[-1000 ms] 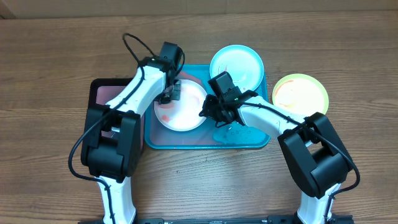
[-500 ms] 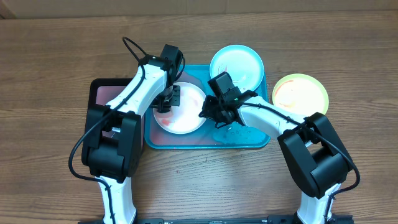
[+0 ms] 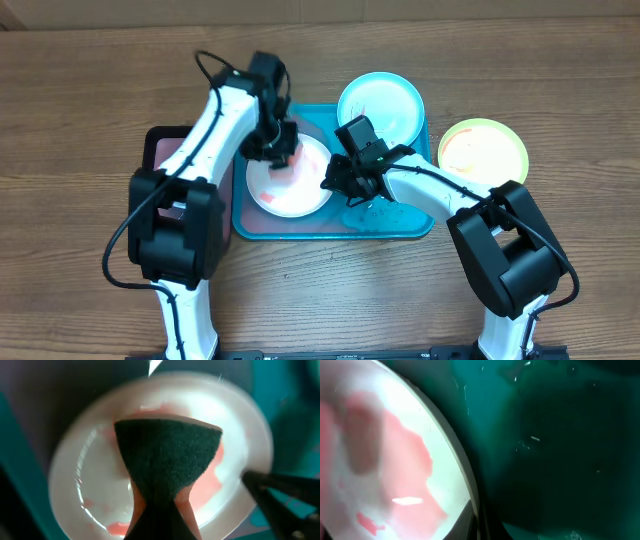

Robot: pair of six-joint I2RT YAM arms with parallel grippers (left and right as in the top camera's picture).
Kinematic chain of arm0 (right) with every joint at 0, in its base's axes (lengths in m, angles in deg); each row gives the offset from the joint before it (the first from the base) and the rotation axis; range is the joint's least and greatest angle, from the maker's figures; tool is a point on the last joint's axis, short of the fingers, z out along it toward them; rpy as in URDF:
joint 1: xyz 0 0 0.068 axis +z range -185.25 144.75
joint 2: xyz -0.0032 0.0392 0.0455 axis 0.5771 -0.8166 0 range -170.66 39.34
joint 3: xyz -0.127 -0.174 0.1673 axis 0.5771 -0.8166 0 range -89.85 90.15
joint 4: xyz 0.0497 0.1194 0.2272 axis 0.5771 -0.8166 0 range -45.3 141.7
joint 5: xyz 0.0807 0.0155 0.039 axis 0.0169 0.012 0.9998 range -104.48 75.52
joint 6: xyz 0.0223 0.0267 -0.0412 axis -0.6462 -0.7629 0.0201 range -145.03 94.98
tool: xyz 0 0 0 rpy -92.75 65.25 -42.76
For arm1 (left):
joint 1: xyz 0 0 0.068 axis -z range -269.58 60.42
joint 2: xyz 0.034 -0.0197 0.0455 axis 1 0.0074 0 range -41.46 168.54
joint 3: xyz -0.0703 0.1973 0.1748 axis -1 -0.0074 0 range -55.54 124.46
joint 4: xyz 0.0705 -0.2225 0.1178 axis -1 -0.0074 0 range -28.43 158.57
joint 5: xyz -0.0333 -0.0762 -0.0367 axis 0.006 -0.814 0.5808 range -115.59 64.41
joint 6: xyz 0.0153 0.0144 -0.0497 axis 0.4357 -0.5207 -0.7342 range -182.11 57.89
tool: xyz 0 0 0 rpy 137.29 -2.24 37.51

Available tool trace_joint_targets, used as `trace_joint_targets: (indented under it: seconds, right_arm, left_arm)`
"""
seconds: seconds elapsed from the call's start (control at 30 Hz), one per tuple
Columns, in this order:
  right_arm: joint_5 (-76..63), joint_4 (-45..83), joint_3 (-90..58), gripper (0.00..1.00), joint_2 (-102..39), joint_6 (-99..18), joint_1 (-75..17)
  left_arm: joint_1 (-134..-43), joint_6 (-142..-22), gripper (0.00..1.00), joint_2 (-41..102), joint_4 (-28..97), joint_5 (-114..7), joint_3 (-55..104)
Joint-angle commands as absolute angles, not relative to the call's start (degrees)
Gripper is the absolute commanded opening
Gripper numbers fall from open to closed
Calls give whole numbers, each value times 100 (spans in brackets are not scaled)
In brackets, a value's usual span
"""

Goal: Clean dirty plates on tray and stack at the side
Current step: 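Scrub the white plate with the sponge in the left gripper, then lift the white plate with the right gripper and tilt it up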

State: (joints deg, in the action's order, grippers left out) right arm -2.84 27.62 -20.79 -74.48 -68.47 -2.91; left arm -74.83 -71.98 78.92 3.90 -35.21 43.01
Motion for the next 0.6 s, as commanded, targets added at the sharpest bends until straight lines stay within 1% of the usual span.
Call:
trace_joint_targets:
  seconds: [0.0, 0.3, 0.57]
  right_arm:
    - [-234, 2568, -2055, 4, -7544, -6805, -287]
    - [-134, 2017, -1823, 4, -7433, -6346, -287]
    - [-158, 1477, -1808, 4, -6873, -5907, -287]
  left_arm:
    - [-7619, -7053, 4, 7929, 336, -3705, 4705]
    - [-7619, -7071, 4, 7929, 347, -3683, 4703]
    - [-7623, -7154, 4, 7929, 344, -3239, 4703]
